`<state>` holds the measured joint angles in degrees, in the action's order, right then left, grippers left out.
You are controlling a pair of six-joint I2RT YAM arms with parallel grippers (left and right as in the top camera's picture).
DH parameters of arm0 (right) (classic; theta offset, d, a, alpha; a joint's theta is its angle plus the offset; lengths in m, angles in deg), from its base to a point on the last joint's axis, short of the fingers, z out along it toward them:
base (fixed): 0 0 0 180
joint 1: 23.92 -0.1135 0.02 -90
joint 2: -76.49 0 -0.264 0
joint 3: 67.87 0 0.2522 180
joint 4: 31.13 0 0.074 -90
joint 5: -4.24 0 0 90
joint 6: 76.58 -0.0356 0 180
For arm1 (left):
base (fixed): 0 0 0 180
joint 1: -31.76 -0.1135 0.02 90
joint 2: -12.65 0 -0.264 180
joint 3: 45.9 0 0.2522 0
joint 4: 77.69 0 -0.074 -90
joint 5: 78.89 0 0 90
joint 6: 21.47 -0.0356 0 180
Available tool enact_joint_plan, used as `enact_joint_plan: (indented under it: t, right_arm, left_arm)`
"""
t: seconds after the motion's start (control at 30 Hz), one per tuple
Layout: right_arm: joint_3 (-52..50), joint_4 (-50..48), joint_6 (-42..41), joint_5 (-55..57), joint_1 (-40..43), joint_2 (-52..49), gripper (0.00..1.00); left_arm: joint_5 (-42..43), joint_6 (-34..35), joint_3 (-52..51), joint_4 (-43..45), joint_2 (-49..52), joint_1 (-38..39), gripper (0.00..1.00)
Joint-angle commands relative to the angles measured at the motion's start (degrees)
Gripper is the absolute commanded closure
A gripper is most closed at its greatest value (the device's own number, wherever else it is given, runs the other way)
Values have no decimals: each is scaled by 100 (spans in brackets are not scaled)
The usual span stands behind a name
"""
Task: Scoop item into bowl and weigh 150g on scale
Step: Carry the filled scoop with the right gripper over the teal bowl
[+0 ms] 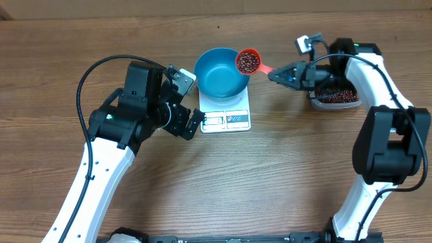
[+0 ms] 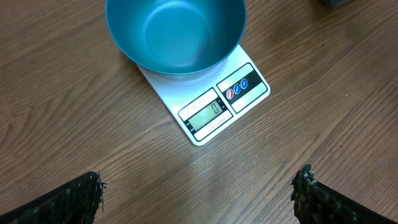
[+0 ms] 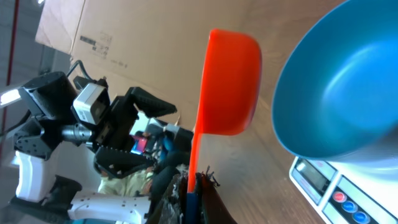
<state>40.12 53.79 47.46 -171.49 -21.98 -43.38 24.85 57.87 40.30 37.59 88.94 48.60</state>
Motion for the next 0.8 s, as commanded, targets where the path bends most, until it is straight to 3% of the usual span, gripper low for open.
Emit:
enact_joint_plan:
  t: [0.0,0.13,0.2,0.77]
  right_arm:
    - [33,-824,-1593,363,-243,0,96]
    - [33,-2223,-3314,1513,-625,2,96]
    - [39,-2415,-3606,1937,-717,2,96]
    - [1578,-1078,-3705,5141,-1574,17,96]
  left_arm:
    - [26,61,2,22,33,-22,0]
    - [26,61,2,22,33,-22,1]
    - [26,61,2,22,33,-22,0]
    - [26,61,2,22,33,-22,0]
